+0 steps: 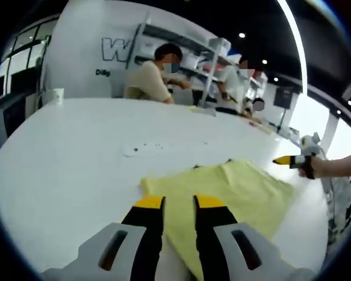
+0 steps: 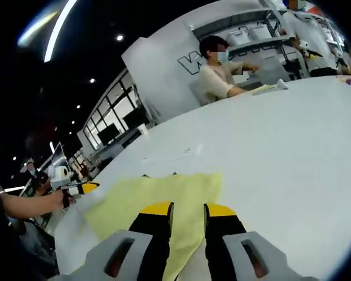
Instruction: Fold the garment on the visible template until the final outline fits inside the template.
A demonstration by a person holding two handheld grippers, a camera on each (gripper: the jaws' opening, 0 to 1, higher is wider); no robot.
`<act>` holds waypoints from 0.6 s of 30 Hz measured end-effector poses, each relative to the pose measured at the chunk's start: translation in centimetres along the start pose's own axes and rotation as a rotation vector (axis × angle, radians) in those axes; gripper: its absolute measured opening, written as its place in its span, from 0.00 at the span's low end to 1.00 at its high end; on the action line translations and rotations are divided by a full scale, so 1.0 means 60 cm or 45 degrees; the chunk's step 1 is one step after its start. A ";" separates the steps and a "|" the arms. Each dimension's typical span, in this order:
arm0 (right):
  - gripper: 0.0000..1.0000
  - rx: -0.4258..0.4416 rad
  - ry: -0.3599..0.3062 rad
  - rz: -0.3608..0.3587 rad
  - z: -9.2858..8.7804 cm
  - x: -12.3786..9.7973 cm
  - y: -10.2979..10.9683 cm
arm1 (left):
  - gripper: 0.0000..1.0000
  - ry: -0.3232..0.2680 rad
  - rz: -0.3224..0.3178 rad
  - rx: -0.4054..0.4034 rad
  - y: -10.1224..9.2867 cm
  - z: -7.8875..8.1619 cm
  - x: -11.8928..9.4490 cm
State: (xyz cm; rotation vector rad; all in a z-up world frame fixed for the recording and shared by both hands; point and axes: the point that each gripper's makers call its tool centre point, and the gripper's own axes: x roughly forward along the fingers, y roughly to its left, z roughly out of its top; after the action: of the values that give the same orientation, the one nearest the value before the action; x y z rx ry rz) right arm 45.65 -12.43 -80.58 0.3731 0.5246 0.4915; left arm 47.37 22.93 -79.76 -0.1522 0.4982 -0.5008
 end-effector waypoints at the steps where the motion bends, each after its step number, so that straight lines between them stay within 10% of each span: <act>1: 0.20 0.006 -0.001 -0.003 -0.009 -0.009 -0.002 | 0.21 -0.003 0.002 -0.004 0.000 -0.004 -0.007; 18: 0.36 -0.169 0.111 0.081 -0.113 -0.089 0.065 | 0.41 0.057 -0.016 -0.040 -0.030 -0.093 -0.102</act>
State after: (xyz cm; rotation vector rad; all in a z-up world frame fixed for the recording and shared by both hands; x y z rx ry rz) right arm 36.51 -10.65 -82.24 0.2428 0.5629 0.6028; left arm 39.19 24.25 -81.59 -0.1746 0.5493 -0.5098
